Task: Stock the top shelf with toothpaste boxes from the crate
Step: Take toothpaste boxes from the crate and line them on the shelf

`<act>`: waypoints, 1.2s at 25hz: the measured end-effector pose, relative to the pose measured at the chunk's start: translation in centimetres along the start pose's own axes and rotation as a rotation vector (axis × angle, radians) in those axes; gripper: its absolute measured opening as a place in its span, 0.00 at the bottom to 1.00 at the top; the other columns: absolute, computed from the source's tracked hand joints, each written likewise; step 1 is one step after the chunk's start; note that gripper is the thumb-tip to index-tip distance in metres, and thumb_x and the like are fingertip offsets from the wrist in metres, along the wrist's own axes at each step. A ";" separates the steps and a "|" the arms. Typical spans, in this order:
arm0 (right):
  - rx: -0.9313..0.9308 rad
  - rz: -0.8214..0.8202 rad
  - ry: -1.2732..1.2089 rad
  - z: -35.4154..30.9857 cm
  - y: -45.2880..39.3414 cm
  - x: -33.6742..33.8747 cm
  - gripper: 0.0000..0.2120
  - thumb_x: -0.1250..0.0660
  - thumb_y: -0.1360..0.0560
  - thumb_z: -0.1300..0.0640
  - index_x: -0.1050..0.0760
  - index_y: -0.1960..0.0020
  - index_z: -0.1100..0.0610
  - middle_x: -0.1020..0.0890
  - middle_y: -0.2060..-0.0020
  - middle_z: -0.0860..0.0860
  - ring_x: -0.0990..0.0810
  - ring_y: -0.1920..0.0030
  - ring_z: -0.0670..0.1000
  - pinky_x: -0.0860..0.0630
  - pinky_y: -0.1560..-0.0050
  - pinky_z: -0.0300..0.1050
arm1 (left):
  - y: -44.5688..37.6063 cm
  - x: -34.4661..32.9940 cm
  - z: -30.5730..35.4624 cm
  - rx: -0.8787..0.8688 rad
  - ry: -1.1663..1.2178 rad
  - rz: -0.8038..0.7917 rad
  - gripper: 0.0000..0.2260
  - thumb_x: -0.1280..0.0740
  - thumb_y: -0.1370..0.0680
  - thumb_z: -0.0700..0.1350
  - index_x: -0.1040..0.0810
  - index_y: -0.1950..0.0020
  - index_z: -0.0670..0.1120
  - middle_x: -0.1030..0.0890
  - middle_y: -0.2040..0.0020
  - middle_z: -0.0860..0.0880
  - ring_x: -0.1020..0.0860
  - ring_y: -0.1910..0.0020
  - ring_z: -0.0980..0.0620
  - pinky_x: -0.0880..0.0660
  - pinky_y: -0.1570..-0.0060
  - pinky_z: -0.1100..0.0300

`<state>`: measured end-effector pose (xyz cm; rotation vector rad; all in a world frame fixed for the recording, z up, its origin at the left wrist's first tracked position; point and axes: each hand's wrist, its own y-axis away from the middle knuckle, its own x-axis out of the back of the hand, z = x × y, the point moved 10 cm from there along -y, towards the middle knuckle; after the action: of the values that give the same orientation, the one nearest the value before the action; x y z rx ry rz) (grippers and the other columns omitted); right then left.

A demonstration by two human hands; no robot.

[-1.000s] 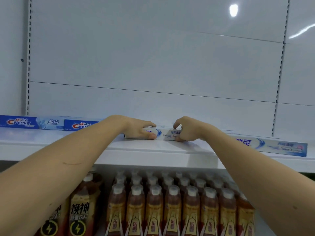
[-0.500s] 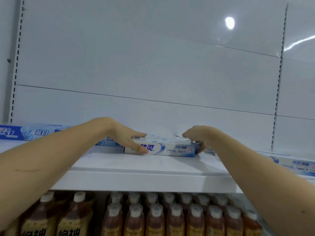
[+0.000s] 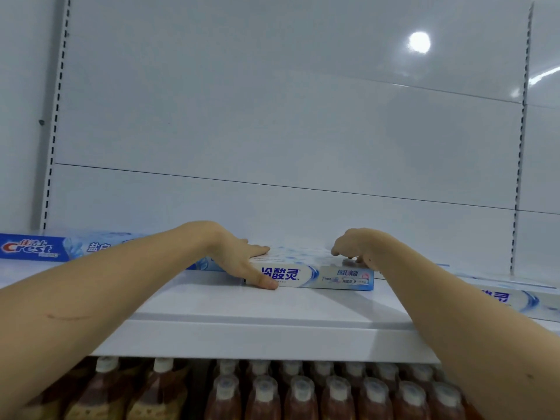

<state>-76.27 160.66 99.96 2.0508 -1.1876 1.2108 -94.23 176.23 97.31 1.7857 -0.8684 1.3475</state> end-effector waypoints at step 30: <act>0.096 -0.066 0.212 -5.3 -5.1 -1.4 0.17 0.45 0.16 0.56 0.33 0.32 0.64 0.30 0.49 0.59 0.31 0.54 0.54 0.30 0.43 0.48 | -10.8 -2.0 -7.4 0.124 0.552 -0.038 0.57 0.61 0.49 0.87 0.49 0.23 0.65 0.52 0.19 0.55 0.55 0.20 0.48 0.55 0.25 0.39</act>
<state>-74.68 167.80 101.49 1.9550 -0.9733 1.4371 -89.05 188.23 95.17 1.3919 -0.4539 1.7777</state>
